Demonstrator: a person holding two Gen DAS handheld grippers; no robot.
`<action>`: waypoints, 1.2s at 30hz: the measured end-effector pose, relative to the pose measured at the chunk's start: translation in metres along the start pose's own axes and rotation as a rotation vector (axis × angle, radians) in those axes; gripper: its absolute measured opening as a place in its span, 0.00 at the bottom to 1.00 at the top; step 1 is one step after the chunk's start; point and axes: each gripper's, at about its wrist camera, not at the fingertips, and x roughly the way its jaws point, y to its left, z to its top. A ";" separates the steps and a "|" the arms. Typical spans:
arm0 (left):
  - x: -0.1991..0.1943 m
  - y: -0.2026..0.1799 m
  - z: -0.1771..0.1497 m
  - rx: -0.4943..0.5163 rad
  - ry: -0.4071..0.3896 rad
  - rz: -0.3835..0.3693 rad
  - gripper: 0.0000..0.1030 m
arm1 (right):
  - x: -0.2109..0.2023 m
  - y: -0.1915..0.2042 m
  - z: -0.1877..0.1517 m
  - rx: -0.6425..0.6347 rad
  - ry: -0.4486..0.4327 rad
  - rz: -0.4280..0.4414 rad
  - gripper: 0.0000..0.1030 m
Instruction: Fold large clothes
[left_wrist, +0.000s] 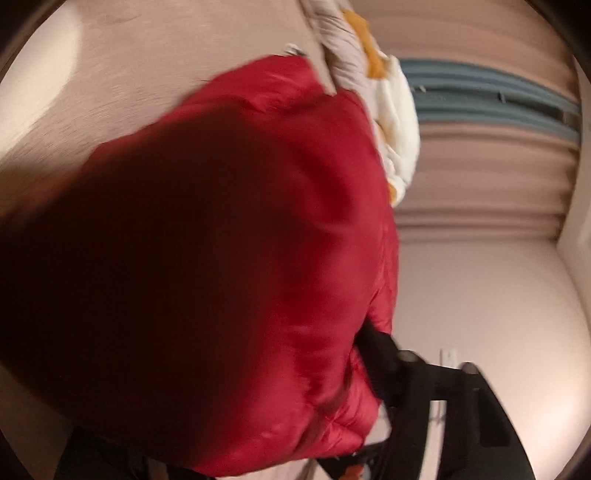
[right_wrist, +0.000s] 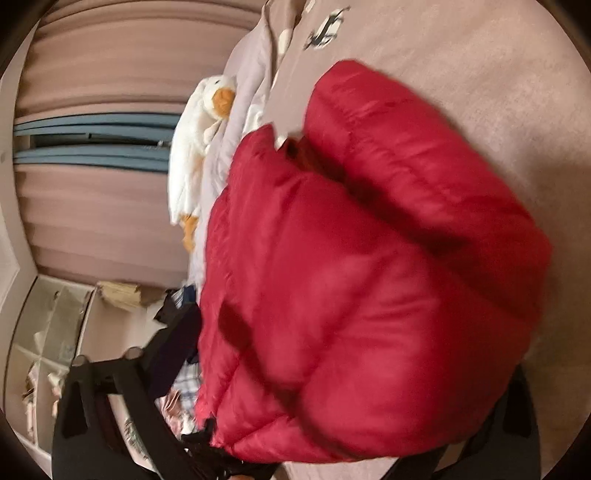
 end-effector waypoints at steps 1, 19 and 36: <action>-0.001 0.001 0.001 -0.018 -0.006 -0.003 0.54 | 0.000 -0.001 0.000 0.001 -0.016 -0.020 0.70; -0.038 -0.091 -0.043 0.570 -0.424 0.560 0.39 | 0.038 0.044 -0.026 -0.405 0.018 -0.229 0.42; -0.019 -0.168 -0.093 1.040 -0.474 0.451 0.37 | 0.045 0.036 -0.020 -0.458 0.118 -0.247 0.43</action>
